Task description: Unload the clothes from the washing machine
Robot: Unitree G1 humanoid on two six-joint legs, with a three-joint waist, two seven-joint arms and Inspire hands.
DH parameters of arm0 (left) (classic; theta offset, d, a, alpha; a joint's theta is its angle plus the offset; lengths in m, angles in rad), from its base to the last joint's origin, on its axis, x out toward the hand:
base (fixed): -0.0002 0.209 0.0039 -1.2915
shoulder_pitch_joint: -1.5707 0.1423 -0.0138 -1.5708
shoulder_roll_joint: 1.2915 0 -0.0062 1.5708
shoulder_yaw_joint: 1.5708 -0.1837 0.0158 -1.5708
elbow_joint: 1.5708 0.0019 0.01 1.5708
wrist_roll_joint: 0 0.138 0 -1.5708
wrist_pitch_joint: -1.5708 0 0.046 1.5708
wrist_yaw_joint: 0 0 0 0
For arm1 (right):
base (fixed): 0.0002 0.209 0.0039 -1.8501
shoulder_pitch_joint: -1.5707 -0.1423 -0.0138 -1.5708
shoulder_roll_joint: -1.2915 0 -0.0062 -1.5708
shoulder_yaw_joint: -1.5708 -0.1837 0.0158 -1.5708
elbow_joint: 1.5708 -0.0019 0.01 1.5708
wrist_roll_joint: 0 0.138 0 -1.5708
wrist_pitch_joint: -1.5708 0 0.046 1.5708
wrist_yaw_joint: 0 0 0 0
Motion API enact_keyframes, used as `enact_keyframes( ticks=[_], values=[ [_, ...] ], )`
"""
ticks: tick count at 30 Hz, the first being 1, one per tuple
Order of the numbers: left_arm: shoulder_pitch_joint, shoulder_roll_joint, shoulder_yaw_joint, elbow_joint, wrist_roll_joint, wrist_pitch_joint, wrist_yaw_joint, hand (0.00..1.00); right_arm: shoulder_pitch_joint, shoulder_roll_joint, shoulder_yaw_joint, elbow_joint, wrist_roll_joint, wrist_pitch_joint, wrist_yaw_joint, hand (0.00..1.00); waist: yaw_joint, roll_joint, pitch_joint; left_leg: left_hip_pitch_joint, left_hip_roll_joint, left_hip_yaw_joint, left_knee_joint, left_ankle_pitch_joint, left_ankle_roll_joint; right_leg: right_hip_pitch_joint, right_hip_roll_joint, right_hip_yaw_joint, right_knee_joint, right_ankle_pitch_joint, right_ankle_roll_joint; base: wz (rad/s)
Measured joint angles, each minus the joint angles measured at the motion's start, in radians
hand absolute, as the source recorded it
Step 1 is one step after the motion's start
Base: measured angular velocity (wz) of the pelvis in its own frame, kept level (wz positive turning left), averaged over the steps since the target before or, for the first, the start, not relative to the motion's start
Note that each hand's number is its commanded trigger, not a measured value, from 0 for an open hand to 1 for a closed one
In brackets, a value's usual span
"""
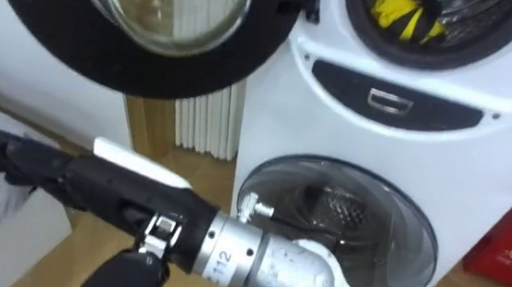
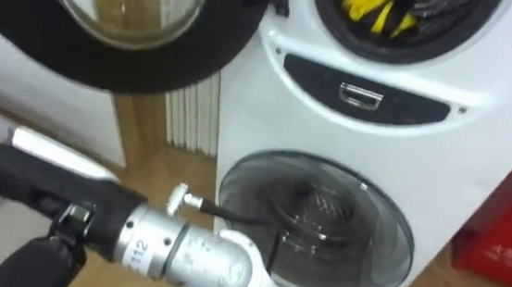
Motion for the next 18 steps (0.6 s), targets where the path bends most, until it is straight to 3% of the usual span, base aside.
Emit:
enact_keyframes(
  ticks=[6, 11, 15, 18],
  values=[
    [-0.028, -0.003, 0.001, -0.007, 0.000, -0.011, 0.019, 0.00, 0.000, 0.000, 0.000, 0.000, -0.007, 0.003, -0.005, 0.00, -0.003, -0.004, 0.0091, 0.030, 0.000, -0.001, -0.032, -0.001, 0.000, 0.041, 0.004, 0.002, -0.047, 0.004, 0.007, -0.02],
    [-0.030, -0.009, 0.001, -0.006, -0.002, -0.011, 0.019, 0.00, 0.000, -0.008, -0.003, 0.000, -0.004, 0.006, -0.015, 0.00, -0.007, -0.004, 0.0103, 0.050, 0.004, 0.001, -0.046, -0.002, -0.001, 0.061, 0.010, 0.004, -0.062, 0.004, 0.007, -0.02],
    [-0.036, -0.011, 0.007, 0.027, -0.039, -0.019, 0.043, 0.00, 0.000, -0.024, -0.003, -0.005, -0.034, 0.007, -0.014, 0.00, -0.033, 0.001, 0.0138, 0.051, 0.006, 0.001, -0.045, -0.005, -0.006, 0.075, 0.013, -0.001, -0.084, 0.004, 0.007, 0.08],
    [-0.035, -0.026, 0.036, 0.059, -0.040, -0.011, 0.063, 0.00, 0.010, -0.050, -0.018, -0.026, -0.129, 0.008, -0.033, 0.00, -0.051, 0.015, 0.0229, 0.045, 0.013, -0.002, -0.049, -0.025, -0.012, 0.069, 0.026, 0.003, -0.092, 0.004, 0.007, -0.05]
  ],
)
